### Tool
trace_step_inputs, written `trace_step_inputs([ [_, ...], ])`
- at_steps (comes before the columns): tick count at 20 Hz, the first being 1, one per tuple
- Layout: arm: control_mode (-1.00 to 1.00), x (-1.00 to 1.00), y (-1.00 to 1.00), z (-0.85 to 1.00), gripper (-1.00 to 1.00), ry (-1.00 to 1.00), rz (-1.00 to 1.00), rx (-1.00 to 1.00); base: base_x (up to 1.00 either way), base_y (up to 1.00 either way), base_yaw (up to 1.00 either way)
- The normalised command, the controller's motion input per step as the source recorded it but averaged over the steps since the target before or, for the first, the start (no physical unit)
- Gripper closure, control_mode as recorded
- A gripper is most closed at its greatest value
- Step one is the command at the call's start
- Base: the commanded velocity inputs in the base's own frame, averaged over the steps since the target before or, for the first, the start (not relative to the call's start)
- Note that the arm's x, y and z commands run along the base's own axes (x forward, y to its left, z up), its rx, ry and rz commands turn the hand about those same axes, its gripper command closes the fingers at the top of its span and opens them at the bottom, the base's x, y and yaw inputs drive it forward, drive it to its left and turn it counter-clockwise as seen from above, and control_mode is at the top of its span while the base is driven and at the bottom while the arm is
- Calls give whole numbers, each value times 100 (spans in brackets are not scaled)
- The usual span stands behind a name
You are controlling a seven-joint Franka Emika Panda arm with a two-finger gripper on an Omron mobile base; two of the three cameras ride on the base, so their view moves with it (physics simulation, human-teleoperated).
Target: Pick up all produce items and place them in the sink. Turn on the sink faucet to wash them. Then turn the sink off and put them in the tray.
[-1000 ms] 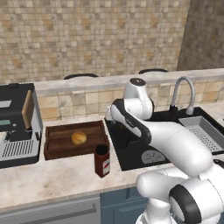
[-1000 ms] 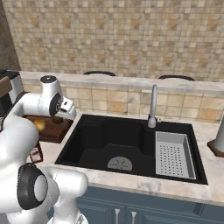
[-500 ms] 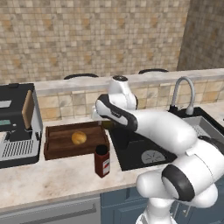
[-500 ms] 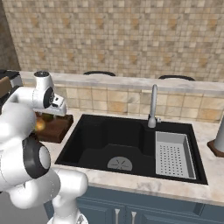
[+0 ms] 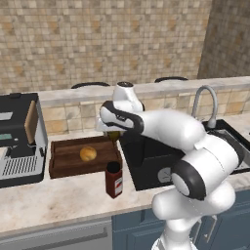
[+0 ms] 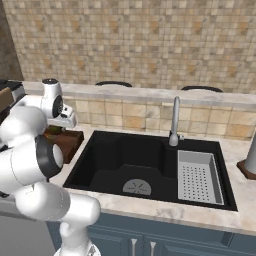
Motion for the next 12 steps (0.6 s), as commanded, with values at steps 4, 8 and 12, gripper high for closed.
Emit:
trace_step_inputs([
  [4, -100, 22, 0, -54, 100, 0, 0, 0, 0, 0, 0],
  [8, -100, 3, 2, -69, 100, 0, 0, 0, 0, 0, 0],
  [12, -100, 1, 11, -52, 100, 0, 0, 0, 0, 0, 0],
])
